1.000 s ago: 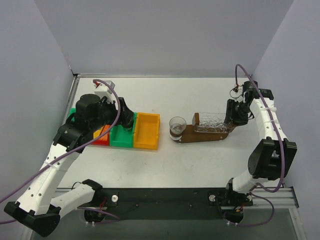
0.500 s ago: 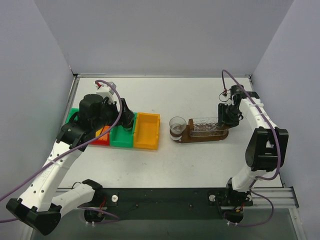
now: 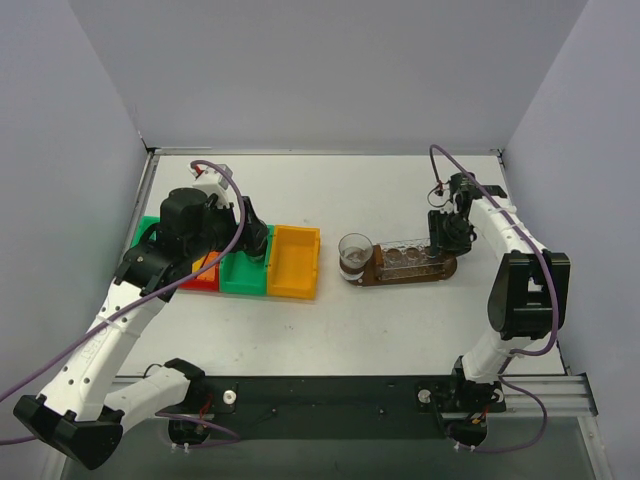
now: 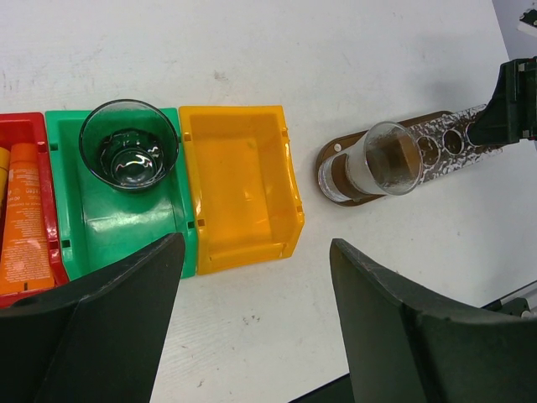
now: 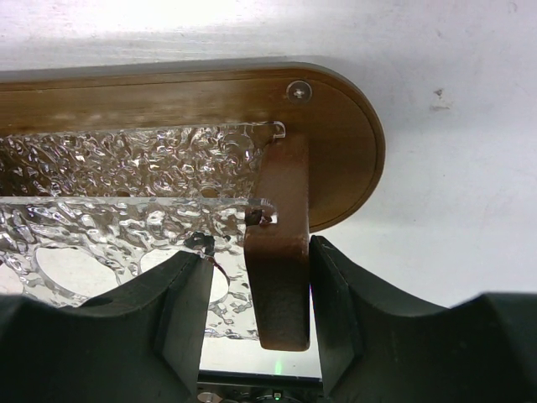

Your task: Prepare toiletry sets of a toothbrush and toothpaste on the tray

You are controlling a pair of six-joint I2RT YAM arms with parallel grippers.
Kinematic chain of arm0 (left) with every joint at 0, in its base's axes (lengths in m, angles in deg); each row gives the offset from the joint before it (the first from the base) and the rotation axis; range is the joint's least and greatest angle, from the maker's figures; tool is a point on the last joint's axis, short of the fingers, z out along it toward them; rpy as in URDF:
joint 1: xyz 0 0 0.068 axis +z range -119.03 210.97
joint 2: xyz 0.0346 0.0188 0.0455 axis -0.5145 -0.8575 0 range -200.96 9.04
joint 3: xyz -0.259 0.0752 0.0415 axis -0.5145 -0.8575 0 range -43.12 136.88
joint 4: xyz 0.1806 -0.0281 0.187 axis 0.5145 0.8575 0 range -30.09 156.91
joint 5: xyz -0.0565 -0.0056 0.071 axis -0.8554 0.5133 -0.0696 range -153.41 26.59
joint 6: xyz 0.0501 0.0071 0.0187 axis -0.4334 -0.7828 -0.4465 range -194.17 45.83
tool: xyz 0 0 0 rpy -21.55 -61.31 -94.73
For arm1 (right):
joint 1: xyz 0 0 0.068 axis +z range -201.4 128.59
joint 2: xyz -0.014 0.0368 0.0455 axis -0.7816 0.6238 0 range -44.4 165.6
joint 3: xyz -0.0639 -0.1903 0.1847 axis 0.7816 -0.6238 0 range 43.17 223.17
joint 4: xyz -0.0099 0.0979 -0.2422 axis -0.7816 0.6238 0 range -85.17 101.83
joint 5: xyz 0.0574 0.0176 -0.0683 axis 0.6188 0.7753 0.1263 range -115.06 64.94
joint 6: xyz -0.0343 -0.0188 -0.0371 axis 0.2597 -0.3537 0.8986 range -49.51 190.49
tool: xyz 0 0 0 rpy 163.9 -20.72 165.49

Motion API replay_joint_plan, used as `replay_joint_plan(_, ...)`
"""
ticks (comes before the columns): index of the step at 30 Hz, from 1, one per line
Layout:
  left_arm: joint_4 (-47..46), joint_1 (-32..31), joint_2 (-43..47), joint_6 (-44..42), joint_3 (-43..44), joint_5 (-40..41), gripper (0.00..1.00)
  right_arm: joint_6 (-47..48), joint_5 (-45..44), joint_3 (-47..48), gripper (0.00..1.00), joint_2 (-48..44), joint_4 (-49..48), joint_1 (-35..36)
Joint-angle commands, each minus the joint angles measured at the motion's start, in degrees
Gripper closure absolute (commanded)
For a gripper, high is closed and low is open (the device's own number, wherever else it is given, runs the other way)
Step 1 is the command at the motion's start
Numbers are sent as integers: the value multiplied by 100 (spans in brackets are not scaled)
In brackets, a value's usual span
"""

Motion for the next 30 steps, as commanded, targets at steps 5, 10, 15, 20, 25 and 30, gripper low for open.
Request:
replay_joint_plan(5,-247,38,32,64,20,55,20,-174,-36,-180,100,6,-40,243)
replay_joint_plan(10,-220,47,49,64,20,64,20,-236,-106,-215,100,15,-66,261)
replay_joint_plan(15,-212,56,85,55,-7,55,20,-262,-106,-224,100,41,-75,261)
replay_joint_plan(20,-203,64,111,55,-42,55,20,-289,-98,-242,100,42,-75,270)
replay_joint_plan(25,-212,73,128,64,-51,55,20,-306,-80,-250,100,77,-75,287)
replay_joint_plan(30,-203,73,128,56,-68,46,20,-306,-80,-250,100,86,-75,322)
